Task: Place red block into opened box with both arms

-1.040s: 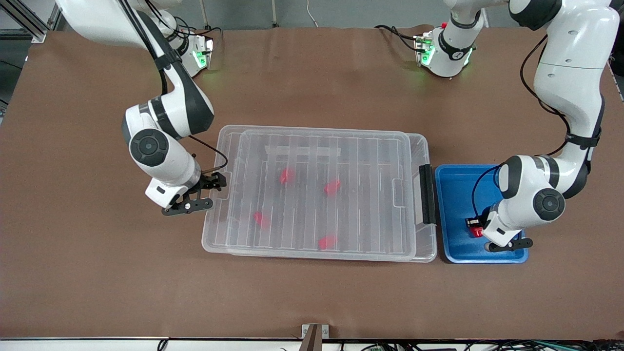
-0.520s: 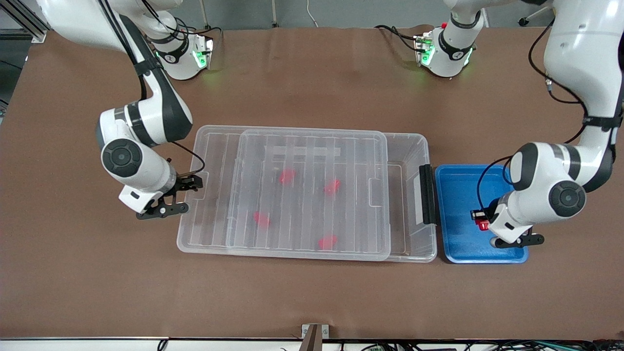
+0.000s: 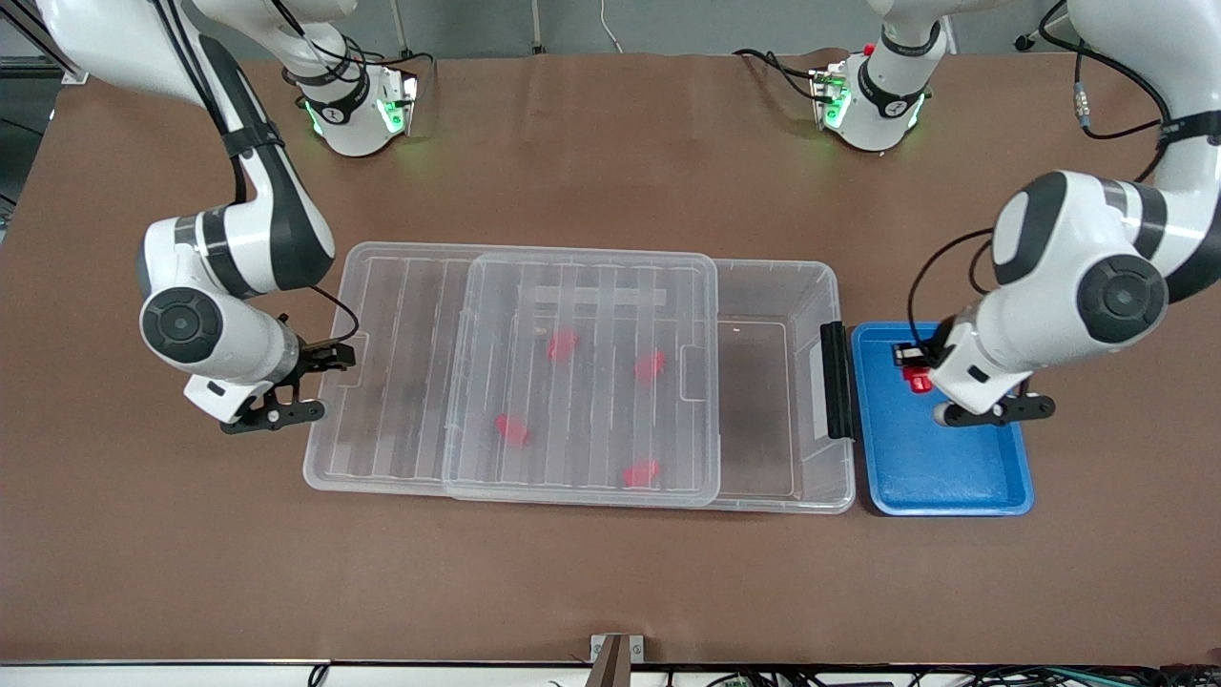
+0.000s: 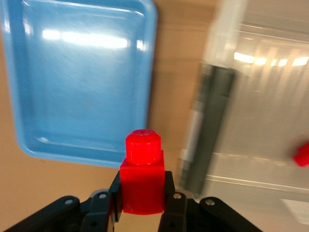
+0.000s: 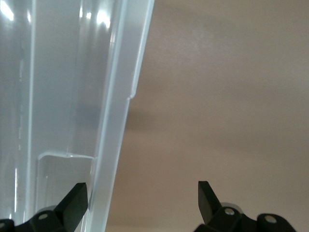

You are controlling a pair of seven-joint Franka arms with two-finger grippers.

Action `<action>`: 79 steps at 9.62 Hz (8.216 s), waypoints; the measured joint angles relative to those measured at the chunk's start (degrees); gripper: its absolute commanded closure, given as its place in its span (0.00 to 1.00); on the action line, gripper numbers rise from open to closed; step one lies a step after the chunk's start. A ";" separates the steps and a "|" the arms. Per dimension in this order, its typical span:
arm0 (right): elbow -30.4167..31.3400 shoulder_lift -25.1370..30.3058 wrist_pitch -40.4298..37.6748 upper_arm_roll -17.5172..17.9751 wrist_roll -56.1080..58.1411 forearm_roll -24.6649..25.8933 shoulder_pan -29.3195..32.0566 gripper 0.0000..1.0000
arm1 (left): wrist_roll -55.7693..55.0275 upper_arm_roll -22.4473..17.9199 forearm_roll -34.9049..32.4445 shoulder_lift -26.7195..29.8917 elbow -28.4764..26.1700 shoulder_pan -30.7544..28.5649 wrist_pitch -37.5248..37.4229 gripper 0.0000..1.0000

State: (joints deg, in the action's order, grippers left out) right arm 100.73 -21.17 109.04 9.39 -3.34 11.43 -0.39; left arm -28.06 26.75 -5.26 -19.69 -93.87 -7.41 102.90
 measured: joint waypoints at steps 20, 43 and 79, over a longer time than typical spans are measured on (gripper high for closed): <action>-9.43 26.66 -23.77 -14.48 6.31 -11.51 2.77 0.00 | -17.05 5.99 -21.55 -12.28 -9.07 7.63 26.55 0.00; 9.42 12.22 4.94 -14.44 25.86 -18.46 2.46 1.00 | 25.00 -19.56 4.87 22.73 8.08 7.11 -17.24 0.00; -6.60 21.01 -15.38 -9.67 0.86 -10.00 0.38 0.00 | 25.19 -18.09 5.41 22.88 7.79 7.31 -18.59 0.00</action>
State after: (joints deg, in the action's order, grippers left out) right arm 94.13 -0.16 93.66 -0.28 -2.48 1.43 0.00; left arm -2.87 8.66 0.16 3.19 -86.08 -0.10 84.32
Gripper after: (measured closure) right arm 0.000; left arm 0.000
